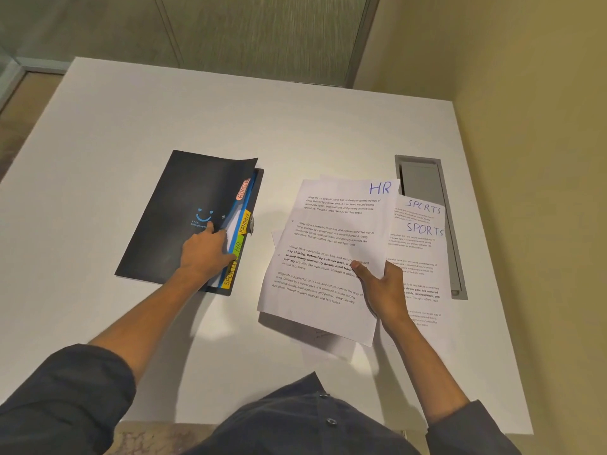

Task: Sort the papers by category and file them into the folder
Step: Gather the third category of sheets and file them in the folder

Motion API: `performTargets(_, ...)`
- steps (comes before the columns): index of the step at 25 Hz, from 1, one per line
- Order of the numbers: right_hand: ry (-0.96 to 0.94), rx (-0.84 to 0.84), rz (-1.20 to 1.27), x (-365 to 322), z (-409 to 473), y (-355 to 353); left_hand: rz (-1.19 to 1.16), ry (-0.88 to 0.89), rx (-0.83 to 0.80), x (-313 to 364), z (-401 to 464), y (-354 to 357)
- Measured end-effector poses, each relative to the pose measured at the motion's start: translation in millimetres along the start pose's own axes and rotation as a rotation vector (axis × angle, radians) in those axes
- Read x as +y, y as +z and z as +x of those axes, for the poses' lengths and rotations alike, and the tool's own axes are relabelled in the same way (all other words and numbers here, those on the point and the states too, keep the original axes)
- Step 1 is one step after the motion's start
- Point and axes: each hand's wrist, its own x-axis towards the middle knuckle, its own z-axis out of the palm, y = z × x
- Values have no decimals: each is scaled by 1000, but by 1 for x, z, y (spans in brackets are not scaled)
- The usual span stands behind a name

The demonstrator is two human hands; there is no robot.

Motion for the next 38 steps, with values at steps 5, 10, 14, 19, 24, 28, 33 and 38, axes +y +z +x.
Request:
performTargets(5, 9, -13, -5, 2, -1, 2, 12, 3, 3, -2, 3, 4)
performTargets(10, 3, -40, -21, -1, 2, 4, 84, 11, 27, -2, 1, 10)
performTargets(14, 11, -43, -21, -5, 3, 5, 137, 27, 26, 0, 0, 16)
performTargets(19, 28, -56, -16, -9, 5, 7, 162, 53, -1, -1, -2, 2)
performTargets(24, 36, -122, -6, -25, 11, 15, 152, 124, 45, -5, -23, -38)
performTargets(28, 67, -283, -31, -40, 26, 29, 202, 130, 76, -7, -32, -53)
performTargets(33, 132, -431, -226, -53, 58, 52, 201, 220, 139, 7, -40, -49)
performTargets(38, 82, -359, -393, -65, 74, 74, 180, 295, 113, 40, -53, -49)
